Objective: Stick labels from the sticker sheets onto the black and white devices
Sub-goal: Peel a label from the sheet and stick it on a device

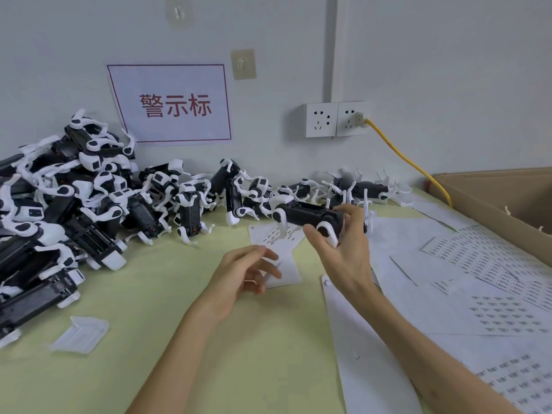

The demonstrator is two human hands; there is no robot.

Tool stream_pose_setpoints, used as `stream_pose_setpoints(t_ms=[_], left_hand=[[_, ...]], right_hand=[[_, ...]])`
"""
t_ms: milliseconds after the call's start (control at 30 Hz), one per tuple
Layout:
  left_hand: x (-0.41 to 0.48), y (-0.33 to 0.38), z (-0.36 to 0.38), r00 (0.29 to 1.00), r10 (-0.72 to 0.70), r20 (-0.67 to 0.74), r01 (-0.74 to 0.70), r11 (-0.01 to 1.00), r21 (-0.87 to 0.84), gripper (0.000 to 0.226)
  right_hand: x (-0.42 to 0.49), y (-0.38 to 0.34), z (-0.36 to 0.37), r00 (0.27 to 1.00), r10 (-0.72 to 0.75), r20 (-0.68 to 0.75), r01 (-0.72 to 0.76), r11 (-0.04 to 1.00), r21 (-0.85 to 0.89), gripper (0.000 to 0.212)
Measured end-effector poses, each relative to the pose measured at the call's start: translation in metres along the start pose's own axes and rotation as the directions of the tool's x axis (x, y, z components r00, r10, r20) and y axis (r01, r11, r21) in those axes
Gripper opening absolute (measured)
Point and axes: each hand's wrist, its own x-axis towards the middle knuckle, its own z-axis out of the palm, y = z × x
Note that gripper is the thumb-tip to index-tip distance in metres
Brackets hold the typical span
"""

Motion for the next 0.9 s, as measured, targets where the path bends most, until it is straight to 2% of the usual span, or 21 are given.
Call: stream_pose_setpoints(t_ms=[67, 133, 233, 300, 400, 500, 633, 733, 900], left_hand=[[-0.001, 0.001, 0.008, 0.994, -0.007, 0.107, 0.012, 0.999, -0.040, 0.040], [-0.002, -0.003, 0.020, 0.986, -0.059, 0.154, 0.062, 0.998, -0.009, 0.056], [-0.002, -0.009, 0.037, 0.990, -0.104, 0.094, 0.104, 0.995, 0.010, 0.076], [-0.001, -0.010, 0.037, 0.996, -0.093, 0.015, 0.094, 0.991, -0.098, 0.081], [-0.001, -0.006, 0.031, 0.993, -0.095, -0.065, 0.077, 0.969, -0.233, 0.068], [-0.003, -0.005, 0.032, 0.998, -0.060, -0.036, 0.050, 0.967, -0.248, 0.052], [-0.005, -0.004, 0.031, 0.994, -0.053, -0.091, 0.017, 0.934, -0.356, 0.042], [-0.007, -0.005, 0.032, 0.994, -0.031, -0.104, -0.005, 0.945, -0.327, 0.027], [-0.008, -0.009, 0.035, 0.995, 0.006, -0.095, -0.024, 0.982, -0.187, 0.028]], right_hand=[[-0.001, 0.002, 0.002, 1.000, 0.008, -0.001, -0.008, 1.000, -0.023, 0.059], [-0.003, 0.003, 0.003, 0.999, 0.004, 0.037, -0.001, 0.998, -0.057, 0.059], [-0.008, 0.004, 0.007, 0.987, 0.030, 0.159, -0.013, 0.994, -0.108, 0.060], [-0.010, 0.006, 0.009, 0.970, 0.035, 0.241, -0.011, 0.995, -0.100, 0.061], [-0.009, 0.006, 0.007, 0.933, 0.030, 0.358, -0.002, 0.997, -0.078, 0.062], [-0.010, 0.007, 0.007, 0.882, 0.051, 0.468, 0.005, 0.993, -0.117, 0.058], [-0.013, 0.007, 0.009, 0.841, 0.093, 0.534, -0.066, 0.995, -0.068, 0.053], [-0.013, 0.007, 0.009, 0.823, 0.114, 0.556, -0.127, 0.992, -0.015, 0.045], [-0.013, 0.003, 0.007, 0.827, 0.102, 0.553, -0.153, 0.987, 0.046, 0.038]])
